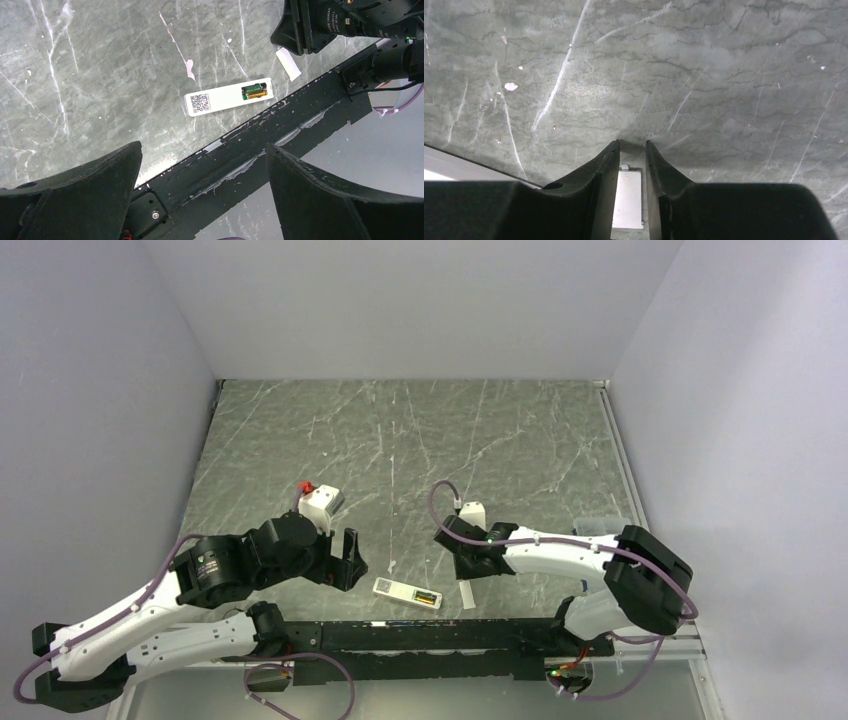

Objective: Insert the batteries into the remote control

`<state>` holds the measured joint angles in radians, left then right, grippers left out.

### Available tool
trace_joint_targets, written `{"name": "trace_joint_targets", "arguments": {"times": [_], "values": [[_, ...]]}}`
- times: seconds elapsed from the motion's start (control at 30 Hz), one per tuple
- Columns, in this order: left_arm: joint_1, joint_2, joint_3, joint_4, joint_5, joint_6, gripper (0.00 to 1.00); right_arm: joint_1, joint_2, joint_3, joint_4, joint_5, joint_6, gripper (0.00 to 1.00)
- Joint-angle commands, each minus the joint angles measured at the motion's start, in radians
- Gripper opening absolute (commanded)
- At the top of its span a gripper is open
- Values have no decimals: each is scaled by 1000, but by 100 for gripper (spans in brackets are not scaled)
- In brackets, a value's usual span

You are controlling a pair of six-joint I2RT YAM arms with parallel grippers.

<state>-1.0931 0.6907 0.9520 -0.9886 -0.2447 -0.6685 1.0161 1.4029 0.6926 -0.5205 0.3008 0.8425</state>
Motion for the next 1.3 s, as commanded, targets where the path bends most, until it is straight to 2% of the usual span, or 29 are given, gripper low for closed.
{"name": "trace_joint_targets", "arguments": {"times": [0.0, 0.5, 0.93, 1.27], "values": [[1, -5, 1, 27, -13, 8, 99, 6, -31, -32, 29, -39, 20, 25], [-1, -8, -1, 25, -10, 3, 100, 137, -43, -56, -73, 19, 136, 22], [-8, -8, -1, 23, -17, 0, 99, 242, -90, -125, -95, 0, 264, 21], [-10, -9, -1, 21, -18, -2, 100, 330, -90, -58, -210, 53, 342, 23]]}}
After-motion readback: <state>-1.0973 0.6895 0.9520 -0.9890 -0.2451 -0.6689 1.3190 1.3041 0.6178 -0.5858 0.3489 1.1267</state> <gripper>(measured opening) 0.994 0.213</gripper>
